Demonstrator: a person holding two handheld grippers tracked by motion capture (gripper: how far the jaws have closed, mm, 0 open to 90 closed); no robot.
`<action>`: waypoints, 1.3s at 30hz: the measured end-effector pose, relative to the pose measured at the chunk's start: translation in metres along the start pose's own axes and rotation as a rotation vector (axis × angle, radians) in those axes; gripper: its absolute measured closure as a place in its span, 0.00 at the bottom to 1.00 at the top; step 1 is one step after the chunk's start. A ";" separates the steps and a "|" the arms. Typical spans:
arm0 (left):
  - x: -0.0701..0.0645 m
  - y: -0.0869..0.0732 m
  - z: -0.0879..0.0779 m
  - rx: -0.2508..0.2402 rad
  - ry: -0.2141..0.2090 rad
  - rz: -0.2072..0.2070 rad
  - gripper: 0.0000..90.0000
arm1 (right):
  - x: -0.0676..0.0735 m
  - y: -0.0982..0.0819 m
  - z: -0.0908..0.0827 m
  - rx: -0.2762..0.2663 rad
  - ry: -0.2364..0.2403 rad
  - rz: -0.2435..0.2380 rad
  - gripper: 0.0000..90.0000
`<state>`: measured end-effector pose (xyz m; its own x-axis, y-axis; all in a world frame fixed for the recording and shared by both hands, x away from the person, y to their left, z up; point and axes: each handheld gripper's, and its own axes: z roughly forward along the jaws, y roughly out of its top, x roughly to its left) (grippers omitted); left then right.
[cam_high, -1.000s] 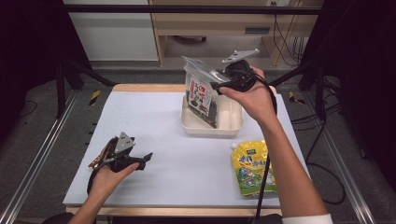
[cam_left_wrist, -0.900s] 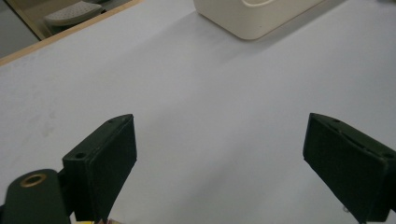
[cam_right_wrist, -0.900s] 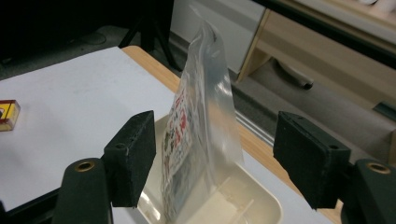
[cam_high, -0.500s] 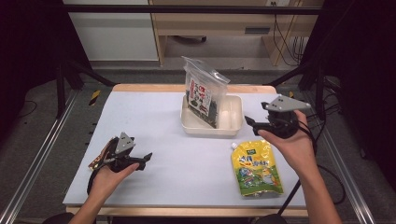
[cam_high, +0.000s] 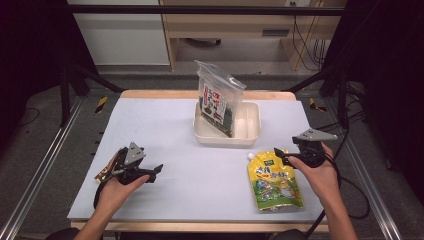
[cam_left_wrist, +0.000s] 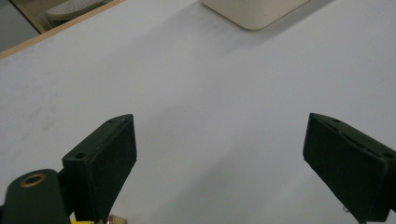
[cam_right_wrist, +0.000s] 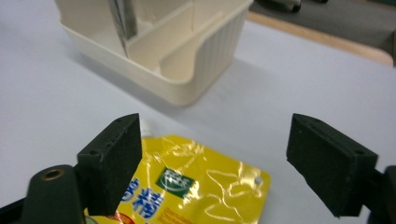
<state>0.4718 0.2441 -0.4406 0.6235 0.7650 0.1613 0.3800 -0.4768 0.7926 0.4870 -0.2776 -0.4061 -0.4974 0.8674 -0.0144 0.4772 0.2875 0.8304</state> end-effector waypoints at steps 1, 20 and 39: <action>0.000 0.000 0.000 0.000 0.001 0.000 0.11 | -0.003 -0.005 0.003 0.012 -0.003 0.006 0.22; -0.003 -0.001 0.003 0.022 -0.005 0.017 0.11 | -0.030 -0.039 0.038 0.122 0.024 0.091 0.27; -0.003 -0.001 0.004 0.034 -0.004 0.034 0.11 | -0.027 -0.047 0.052 0.190 0.038 0.096 0.24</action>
<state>0.4717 0.2403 -0.4442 0.6393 0.7464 0.1849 0.3819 -0.5169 0.7661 0.5155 -0.2931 -0.4738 -0.4688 0.8793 0.0837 0.6498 0.2791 0.7070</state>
